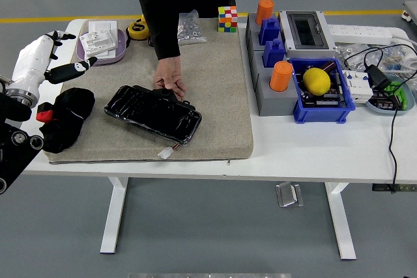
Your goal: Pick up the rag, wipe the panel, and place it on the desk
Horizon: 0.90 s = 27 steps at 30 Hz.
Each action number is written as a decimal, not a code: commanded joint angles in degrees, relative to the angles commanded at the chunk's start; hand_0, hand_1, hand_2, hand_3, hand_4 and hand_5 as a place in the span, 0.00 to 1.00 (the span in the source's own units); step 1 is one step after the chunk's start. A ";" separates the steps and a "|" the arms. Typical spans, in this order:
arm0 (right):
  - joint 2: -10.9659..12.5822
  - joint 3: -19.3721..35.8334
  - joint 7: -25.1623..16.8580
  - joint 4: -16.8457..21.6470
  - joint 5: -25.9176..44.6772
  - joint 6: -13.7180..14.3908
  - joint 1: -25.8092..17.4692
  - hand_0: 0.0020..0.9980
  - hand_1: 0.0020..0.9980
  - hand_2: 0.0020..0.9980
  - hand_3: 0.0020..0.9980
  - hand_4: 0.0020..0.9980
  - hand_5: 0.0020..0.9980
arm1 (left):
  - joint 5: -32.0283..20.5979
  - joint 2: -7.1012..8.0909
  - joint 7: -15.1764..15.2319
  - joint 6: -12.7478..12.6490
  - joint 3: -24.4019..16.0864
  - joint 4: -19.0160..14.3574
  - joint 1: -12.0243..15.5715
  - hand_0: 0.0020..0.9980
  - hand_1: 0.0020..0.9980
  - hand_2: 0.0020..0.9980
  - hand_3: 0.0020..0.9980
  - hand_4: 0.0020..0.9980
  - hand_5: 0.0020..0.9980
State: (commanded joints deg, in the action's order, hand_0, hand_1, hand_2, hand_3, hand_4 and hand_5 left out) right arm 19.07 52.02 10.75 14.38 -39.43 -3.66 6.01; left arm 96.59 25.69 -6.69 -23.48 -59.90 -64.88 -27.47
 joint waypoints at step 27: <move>-1.06 0.52 -0.07 -0.24 -0.30 0.39 -0.69 0.72 0.60 0.66 0.58 0.97 0.53 | -44.82 -4.26 17.68 1.25 -7.81 -5.22 7.80 0.47 0.66 0.71 0.69 0.84 0.53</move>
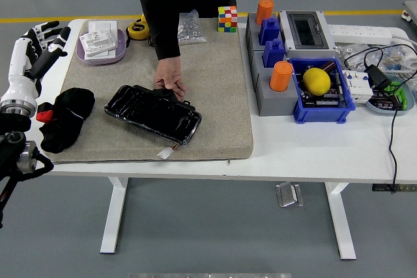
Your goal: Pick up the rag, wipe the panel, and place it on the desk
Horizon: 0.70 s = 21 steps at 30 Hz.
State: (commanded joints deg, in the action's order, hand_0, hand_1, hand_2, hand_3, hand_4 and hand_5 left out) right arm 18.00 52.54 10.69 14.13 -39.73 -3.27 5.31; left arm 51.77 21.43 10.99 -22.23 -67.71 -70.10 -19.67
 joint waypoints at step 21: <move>-1.09 -0.84 0.10 -0.27 0.16 0.29 -0.26 0.72 0.60 0.66 0.58 0.97 0.53 | -6.01 -3.78 4.79 5.30 -5.04 -2.57 5.42 0.47 0.62 0.67 0.63 0.84 0.53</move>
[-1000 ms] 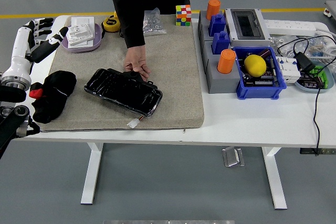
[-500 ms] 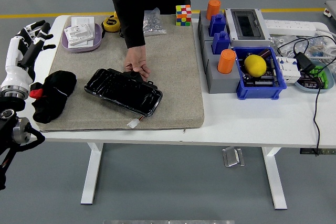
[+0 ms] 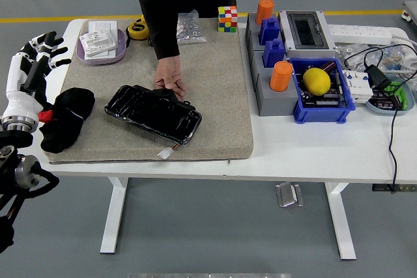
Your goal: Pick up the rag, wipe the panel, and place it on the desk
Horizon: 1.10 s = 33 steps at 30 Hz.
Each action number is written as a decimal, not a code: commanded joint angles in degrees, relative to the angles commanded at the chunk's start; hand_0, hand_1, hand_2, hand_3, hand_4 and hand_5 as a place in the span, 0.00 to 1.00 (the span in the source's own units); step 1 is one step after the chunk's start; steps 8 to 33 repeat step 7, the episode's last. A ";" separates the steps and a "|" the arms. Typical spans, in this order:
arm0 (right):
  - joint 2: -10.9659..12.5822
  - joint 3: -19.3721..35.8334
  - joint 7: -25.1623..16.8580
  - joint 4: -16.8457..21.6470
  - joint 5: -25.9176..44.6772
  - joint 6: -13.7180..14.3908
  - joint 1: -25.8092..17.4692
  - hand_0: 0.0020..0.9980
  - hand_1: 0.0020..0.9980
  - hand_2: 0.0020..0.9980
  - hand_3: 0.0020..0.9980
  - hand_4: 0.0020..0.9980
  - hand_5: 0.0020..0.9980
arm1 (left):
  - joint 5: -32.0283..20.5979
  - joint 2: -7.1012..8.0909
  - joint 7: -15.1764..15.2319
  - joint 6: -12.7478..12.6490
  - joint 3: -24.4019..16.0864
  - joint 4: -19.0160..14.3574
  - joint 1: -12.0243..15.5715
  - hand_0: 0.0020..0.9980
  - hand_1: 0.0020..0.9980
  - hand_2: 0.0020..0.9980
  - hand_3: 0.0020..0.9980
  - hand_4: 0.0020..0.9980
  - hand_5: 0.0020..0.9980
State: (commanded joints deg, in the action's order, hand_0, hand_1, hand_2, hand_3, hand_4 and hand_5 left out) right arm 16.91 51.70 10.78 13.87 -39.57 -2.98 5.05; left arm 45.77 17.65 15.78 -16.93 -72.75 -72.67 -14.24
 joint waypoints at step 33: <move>-0.19 -3.21 0.06 -0.20 1.17 -0.23 0.19 0.72 0.60 0.66 0.58 0.97 0.53 | -0.28 0.29 0.17 -0.15 0.01 -0.03 0.54 0.47 0.62 0.66 0.62 0.82 0.51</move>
